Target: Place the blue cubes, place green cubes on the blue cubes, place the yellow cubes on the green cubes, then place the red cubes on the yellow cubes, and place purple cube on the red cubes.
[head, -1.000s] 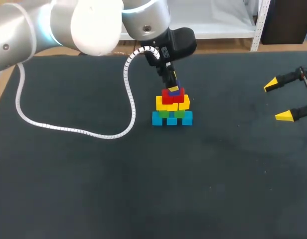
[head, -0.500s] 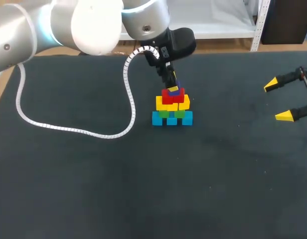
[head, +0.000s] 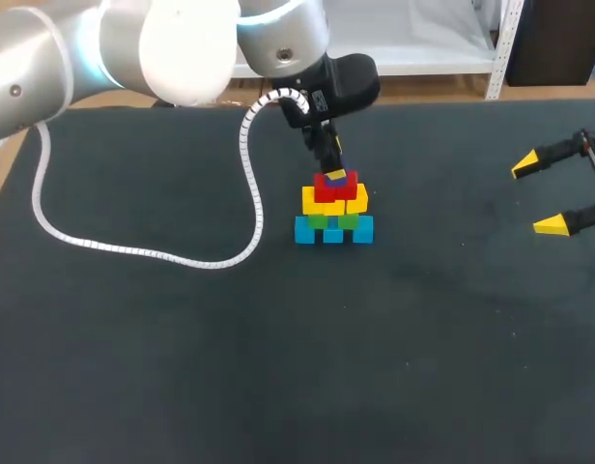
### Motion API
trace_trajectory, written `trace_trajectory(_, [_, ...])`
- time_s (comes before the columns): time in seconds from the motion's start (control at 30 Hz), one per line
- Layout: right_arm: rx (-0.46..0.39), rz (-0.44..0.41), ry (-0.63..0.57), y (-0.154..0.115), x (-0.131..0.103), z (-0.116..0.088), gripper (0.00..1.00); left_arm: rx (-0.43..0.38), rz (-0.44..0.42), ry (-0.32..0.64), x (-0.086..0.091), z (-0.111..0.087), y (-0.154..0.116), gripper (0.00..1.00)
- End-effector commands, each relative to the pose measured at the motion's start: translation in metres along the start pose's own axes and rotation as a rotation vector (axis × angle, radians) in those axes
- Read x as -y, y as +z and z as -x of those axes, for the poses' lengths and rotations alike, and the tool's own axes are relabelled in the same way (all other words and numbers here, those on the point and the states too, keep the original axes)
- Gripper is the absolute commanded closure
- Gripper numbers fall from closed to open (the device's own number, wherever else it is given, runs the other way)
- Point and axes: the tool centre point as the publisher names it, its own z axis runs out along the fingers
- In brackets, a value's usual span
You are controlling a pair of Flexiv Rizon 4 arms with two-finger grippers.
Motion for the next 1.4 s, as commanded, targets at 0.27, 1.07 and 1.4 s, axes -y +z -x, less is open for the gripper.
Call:
trace_trajectory(0.27, [0.001, 0.000, -0.001, 0.000, 0.000, 0.000, 0.00, -0.003, -0.011, 0.004, -0.005, 0.002, -0.001, 0.00])
trace_trajectory(1.07, [0.001, 0.000, -0.001, 0.000, 0.000, 0.000, 0.00, 0.192, 0.093, 0.045, -0.007, -0.128, -0.075, 0.00])
trace_trajectory(1.4, [0.001, 0.000, -0.001, 0.000, 0.000, 0.000, 0.00, 0.237, 0.096, 0.054, -0.012, -0.178, -0.086, 0.00])
